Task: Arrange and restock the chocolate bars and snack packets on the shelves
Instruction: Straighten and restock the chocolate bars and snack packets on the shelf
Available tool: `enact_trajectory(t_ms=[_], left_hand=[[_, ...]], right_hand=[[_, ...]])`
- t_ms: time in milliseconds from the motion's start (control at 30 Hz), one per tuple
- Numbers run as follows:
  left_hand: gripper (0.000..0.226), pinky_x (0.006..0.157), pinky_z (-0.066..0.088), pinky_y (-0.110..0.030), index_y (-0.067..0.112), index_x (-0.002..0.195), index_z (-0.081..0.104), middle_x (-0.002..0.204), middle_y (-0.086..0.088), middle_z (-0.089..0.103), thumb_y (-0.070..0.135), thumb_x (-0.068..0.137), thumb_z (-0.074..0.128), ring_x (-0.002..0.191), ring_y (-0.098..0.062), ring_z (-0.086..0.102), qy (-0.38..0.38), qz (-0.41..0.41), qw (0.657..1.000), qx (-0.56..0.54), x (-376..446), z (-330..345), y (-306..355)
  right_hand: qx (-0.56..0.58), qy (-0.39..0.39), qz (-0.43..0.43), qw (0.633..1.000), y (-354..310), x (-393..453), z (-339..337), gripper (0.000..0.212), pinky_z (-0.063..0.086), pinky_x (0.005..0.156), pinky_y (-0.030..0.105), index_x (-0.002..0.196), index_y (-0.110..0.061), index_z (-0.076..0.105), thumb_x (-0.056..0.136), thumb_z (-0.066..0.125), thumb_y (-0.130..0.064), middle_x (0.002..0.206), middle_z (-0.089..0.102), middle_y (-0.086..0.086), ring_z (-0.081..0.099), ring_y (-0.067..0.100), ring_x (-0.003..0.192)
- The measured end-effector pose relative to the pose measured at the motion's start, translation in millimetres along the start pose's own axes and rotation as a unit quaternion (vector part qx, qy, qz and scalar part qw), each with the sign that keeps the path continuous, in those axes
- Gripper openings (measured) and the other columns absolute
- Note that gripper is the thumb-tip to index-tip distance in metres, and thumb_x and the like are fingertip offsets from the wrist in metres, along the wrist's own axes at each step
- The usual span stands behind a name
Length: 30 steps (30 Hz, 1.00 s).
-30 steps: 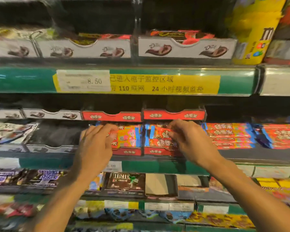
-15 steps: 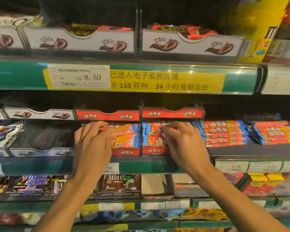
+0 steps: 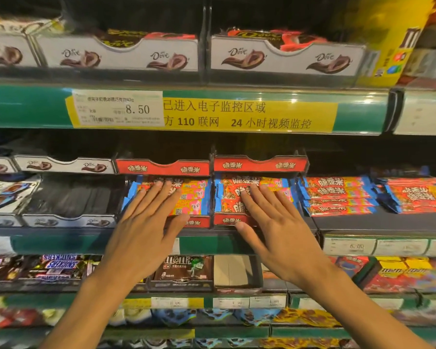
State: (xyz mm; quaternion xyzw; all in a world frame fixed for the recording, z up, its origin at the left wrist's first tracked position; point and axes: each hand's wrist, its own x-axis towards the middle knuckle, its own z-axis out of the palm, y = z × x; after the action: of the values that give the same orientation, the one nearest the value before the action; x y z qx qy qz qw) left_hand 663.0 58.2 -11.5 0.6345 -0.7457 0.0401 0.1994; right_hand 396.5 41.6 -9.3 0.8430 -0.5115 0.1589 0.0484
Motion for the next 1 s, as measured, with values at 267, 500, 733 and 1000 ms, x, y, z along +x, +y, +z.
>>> enact_trajectory(t_ms=[267,500,733,1000], left_hand=[[0.065,0.120,0.017,-0.035,0.026,0.145,0.045,0.154,0.008,0.036,0.060,0.095,0.022,0.144,-0.009,0.026,0.063,-0.019,0.997,-0.045,-9.0,-9.6,34.0],[0.021,0.095,0.035,-0.023,0.029,0.106,0.061,0.107,0.016,0.057,0.037,0.092,0.048,0.104,-0.006,0.048,0.120,0.055,0.985,-0.113,5.5,-4.5,120.5],[0.025,0.092,0.040,-0.029,0.028,0.108,0.062,0.106,0.011,0.062,0.036,0.091,0.046,0.102,-0.012,0.055,0.069,0.144,0.980,-0.116,50.3,37.8,226.6],[0.047,0.087,0.046,-0.042,0.017,0.112,0.068,0.108,-0.002,0.068,0.039,0.088,0.035,0.099,-0.028,0.064,0.025,0.128,0.991,0.008,110.0,90.3,283.7]], right_hand=[[0.073,0.077,-0.003,0.994,7.4,-8.1,-9.8,0.055,0.016,0.123,0.035,0.148,-0.023,0.041,0.103,0.036,-0.053,0.153,0.041,-0.005,0.028,0.012,0.145],[0.110,0.157,0.045,0.980,71.1,-45.3,-36.8,0.023,0.045,0.085,0.036,0.112,-0.023,0.059,0.095,0.052,-0.037,0.107,0.061,-0.008,0.054,0.018,0.101],[0.058,0.125,0.149,0.979,188.9,-87.4,-62.9,0.029,0.047,0.080,0.034,0.114,-0.027,0.058,0.087,0.069,-0.028,0.109,0.064,-0.004,0.059,0.024,0.101],[0.020,0.065,0.166,0.984,290.1,-98.0,-78.7,0.027,0.046,0.072,0.038,0.116,-0.020,0.061,0.090,0.065,-0.024,0.110,0.066,0.003,0.061,0.032,0.098]])
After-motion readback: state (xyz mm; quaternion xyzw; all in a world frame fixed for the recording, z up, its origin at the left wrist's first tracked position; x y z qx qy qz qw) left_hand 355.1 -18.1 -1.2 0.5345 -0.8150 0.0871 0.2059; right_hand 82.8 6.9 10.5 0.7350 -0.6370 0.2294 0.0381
